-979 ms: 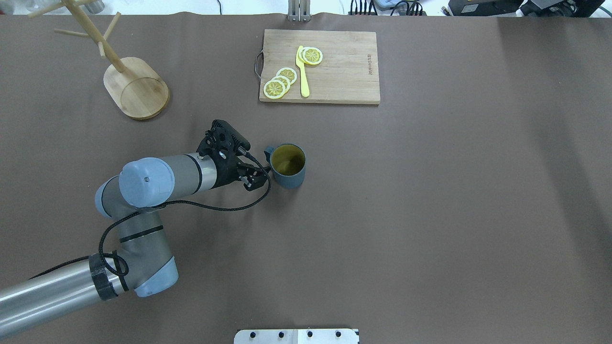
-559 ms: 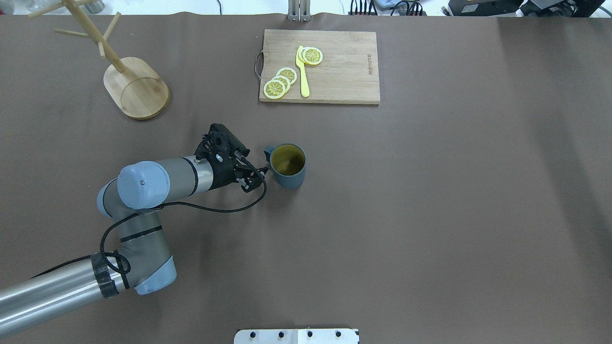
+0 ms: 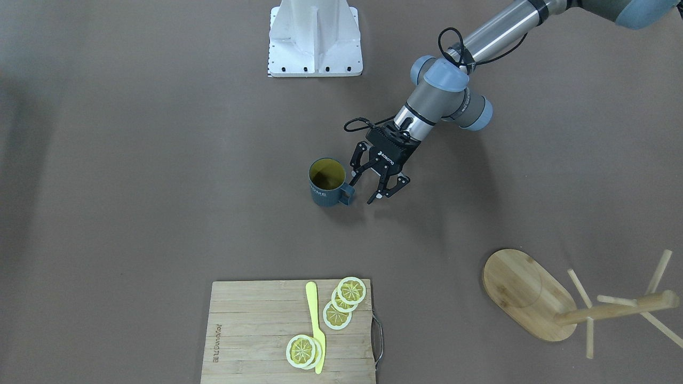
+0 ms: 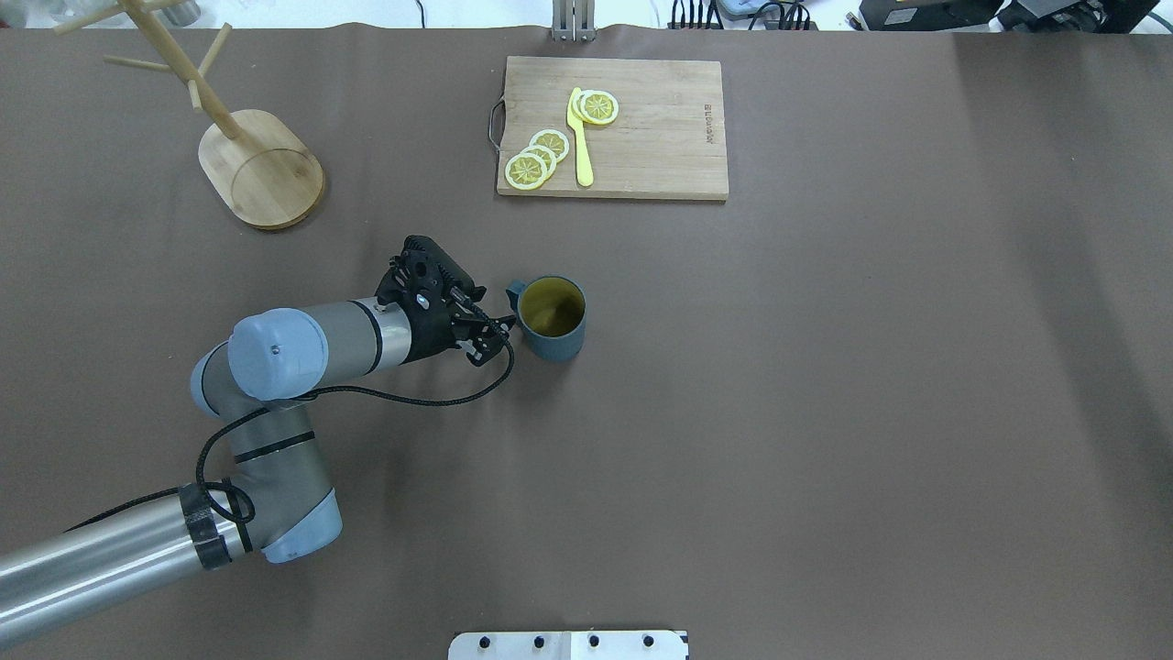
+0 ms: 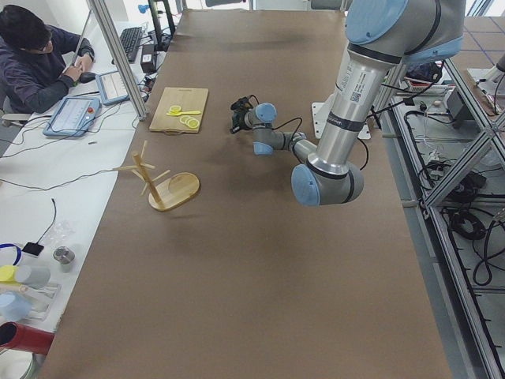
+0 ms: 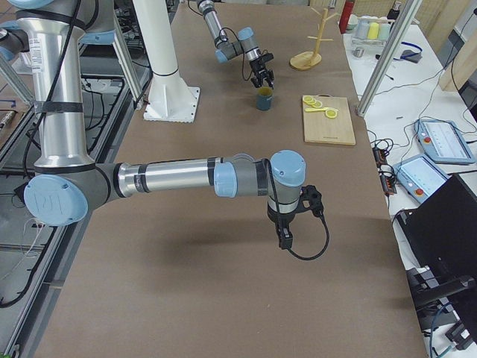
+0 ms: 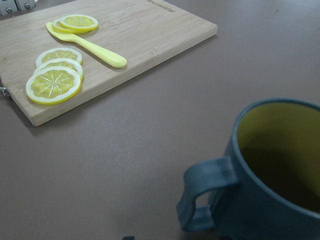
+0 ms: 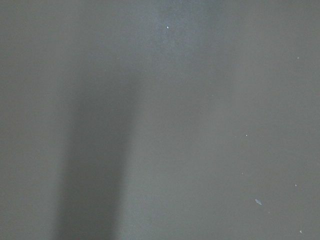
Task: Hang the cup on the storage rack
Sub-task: 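Close the left gripper on the blue mug's handle, then lift the blue mug with the left gripper toward the wooden rack, then hook the mug handle onto a rack peg with the left gripper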
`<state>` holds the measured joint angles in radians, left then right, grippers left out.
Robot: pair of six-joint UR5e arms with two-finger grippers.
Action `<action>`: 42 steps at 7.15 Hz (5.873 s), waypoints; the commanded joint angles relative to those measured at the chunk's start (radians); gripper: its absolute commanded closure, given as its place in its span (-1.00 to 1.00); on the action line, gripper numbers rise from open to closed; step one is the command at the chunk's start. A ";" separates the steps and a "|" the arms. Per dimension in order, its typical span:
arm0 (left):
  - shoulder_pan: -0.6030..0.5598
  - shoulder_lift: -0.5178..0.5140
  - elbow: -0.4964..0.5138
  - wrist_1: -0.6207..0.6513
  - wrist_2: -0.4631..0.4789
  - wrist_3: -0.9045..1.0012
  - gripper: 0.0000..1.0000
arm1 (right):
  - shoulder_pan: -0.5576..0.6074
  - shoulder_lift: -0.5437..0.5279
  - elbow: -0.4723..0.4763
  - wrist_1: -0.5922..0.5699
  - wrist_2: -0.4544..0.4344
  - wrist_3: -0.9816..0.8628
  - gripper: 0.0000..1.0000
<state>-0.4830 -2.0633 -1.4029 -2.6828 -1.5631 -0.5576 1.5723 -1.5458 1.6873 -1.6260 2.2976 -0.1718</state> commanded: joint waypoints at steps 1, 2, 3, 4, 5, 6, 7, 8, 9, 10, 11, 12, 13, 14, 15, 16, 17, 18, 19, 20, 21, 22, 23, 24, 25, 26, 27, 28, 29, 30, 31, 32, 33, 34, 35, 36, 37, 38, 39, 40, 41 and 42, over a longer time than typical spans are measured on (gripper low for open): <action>0.000 -0.011 0.012 0.001 0.000 -0.002 -0.11 | 0.000 0.001 -0.001 0.000 -0.001 0.000 -1.00; 0.000 -0.024 0.022 0.001 0.000 -0.002 -0.10 | 0.000 0.001 -0.001 0.000 -0.003 0.000 -1.00; 0.000 -0.037 0.036 0.001 0.000 -0.002 -0.09 | 0.000 0.001 -0.001 0.000 -0.001 0.000 -1.00; 0.000 -0.044 0.042 0.001 0.002 -0.002 -0.05 | 0.000 0.001 0.000 0.000 -0.001 0.000 -1.00; 0.000 -0.044 0.042 0.001 0.002 -0.002 0.07 | 0.000 0.000 0.000 0.000 -0.003 0.000 -1.00; 0.000 -0.044 0.047 0.001 0.002 -0.002 0.14 | 0.000 0.000 0.000 0.000 -0.003 0.000 -1.00; -0.002 -0.049 0.048 0.001 0.000 -0.017 0.25 | 0.000 0.000 0.000 0.000 -0.003 0.000 -1.00; 0.000 -0.050 0.048 0.003 0.000 -0.043 0.31 | 0.000 0.000 0.000 0.000 -0.003 0.000 -1.00; 0.000 -0.050 0.048 0.003 0.000 -0.044 0.31 | 0.000 0.000 0.000 0.000 -0.003 0.000 -1.00; 0.000 -0.050 0.048 0.003 0.000 -0.044 0.31 | 0.000 0.000 0.000 0.000 -0.003 0.000 -1.00; 0.000 -0.057 0.048 0.003 0.000 -0.044 0.32 | 0.000 0.000 0.000 0.000 -0.003 -0.002 -1.00; 0.000 -0.058 0.050 0.003 0.000 -0.045 0.32 | 0.000 0.000 -0.001 0.000 -0.003 -0.002 -1.00; 0.000 -0.058 0.050 0.003 0.000 -0.045 0.41 | 0.000 0.000 0.000 0.000 -0.003 -0.002 -1.00; 0.000 -0.058 0.050 0.003 0.000 -0.045 0.50 | 0.000 0.000 0.000 0.000 -0.003 -0.002 -1.00; 0.000 -0.058 0.050 0.001 0.000 -0.053 0.75 | 0.000 0.000 0.000 0.000 -0.003 -0.002 -1.00; 0.000 -0.061 0.050 0.001 0.000 -0.103 1.00 | 0.000 0.000 0.000 0.000 -0.003 -0.002 -1.00; -0.002 -0.069 0.048 -0.002 -0.002 -0.172 1.00 | 0.000 0.000 0.000 0.000 -0.003 -0.002 -1.00; -0.005 -0.078 0.047 -0.003 -0.002 -0.232 1.00 | 0.000 0.000 0.000 0.000 -0.003 -0.002 -1.00; -0.022 -0.080 0.047 -0.009 0.000 -0.282 1.00 | 0.000 -0.003 -0.001 0.000 -0.001 -0.002 -1.00; -0.044 -0.080 0.047 -0.011 -0.002 -0.380 1.00 | 0.000 -0.008 -0.001 0.000 -0.003 -0.011 -1.00; -0.069 -0.080 0.047 -0.011 0.000 -0.497 1.00 | 0.002 -0.011 -0.001 0.001 -0.010 -0.003 -1.00; -0.092 -0.078 0.047 -0.009 -0.002 -0.562 1.00 | 0.012 -0.013 -0.001 0.000 -0.016 -0.003 -1.00; -0.098 -0.083 0.045 -0.021 0.000 -0.723 1.00 | 0.020 -0.014 -0.003 0.000 -0.017 -0.003 -1.00; -0.121 -0.083 0.045 -0.058 0.000 -0.934 1.00 | 0.023 -0.016 -0.003 0.000 -0.017 -0.003 -1.00; -0.127 -0.084 0.045 -0.077 -0.002 -1.037 1.00 | 0.025 -0.019 -0.003 0.000 -0.017 -0.003 -1.00; -0.164 -0.090 0.045 -0.081 -0.070 -1.197 1.00 | 0.029 -0.020 -0.003 0.000 -0.018 -0.003 -1.00; -0.236 -0.090 0.047 -0.083 -0.213 -1.269 1.00 | 0.032 -0.031 -0.005 0.000 -0.033 -0.003 -1.00; -0.297 -0.087 0.056 -0.083 -0.332 -1.342 1.00 | 0.037 -0.052 -0.006 0.000 -0.064 -0.002 -1.00; -0.339 -0.089 0.062 -0.084 -0.397 -1.387 1.00 | 0.043 -0.059 -0.005 0.000 -0.064 0.000 -1.00; -0.368 -0.092 0.073 -0.094 -0.446 -1.433 1.00 | 0.043 -0.059 -0.005 0.000 -0.064 0.000 -1.00; -0.399 -0.093 0.117 -0.176 -0.507 -1.496 1.00 | 0.043 -0.060 -0.005 0.000 -0.063 0.000 -1.00; -0.408 -0.093 0.177 -0.309 -0.535 -1.578 1.00 | 0.043 -0.059 -0.005 0.000 -0.063 0.002 -1.00; -0.408 -0.095 0.203 -0.433 -0.535 -1.705 1.00 | 0.044 -0.057 -0.003 0.000 -0.063 0.002 -1.00; -0.408 -0.095 0.220 -0.556 -0.531 -1.883 1.00 | 0.046 -0.056 -0.003 0.000 -0.063 0.002 -1.00; -0.420 -0.093 0.249 -0.662 -0.491 -2.056 1.00 | 0.048 -0.056 -0.002 0.001 -0.063 0.002 -1.00; -0.424 -0.095 0.274 -0.731 -0.398 -2.217 1.00 | 0.048 -0.056 0.002 0.002 -0.063 0.002 -1.00; -0.424 -0.092 0.315 -0.820 -0.297 -2.346 1.00 | 0.048 -0.056 0.005 0.002 -0.063 0.002 -1.00; -0.425 -0.092 0.349 -0.848 -0.232 -2.395 1.00 | 0.048 -0.054 0.005 0.002 -0.064 0.002 -1.00; -0.430 -0.092 0.366 -0.848 -0.189 -2.409 1.00 | 0.048 -0.053 0.006 0.002 -0.064 0.002 -1.00; -0.454 -0.092 0.375 -0.848 -0.186 -2.411 1.00 | 0.048 -0.051 0.006 0.002 -0.064 0.002 -1.00; -0.479 -0.092 0.384 -0.850 -0.186 -2.438 1.00 | 0.048 -0.051 0.008 0.002 -0.064 0.002 -1.00; -0.496 -0.092 0.401 -0.856 -0.186 -2.460 1.00 | 0.048 -0.050 0.008 0.002 -0.064 0.002 -1.00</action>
<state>-0.9552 -2.1553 -1.0194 -3.5331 -1.7515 -2.9904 1.6199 -1.5967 1.6944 -1.6245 2.2335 -0.1703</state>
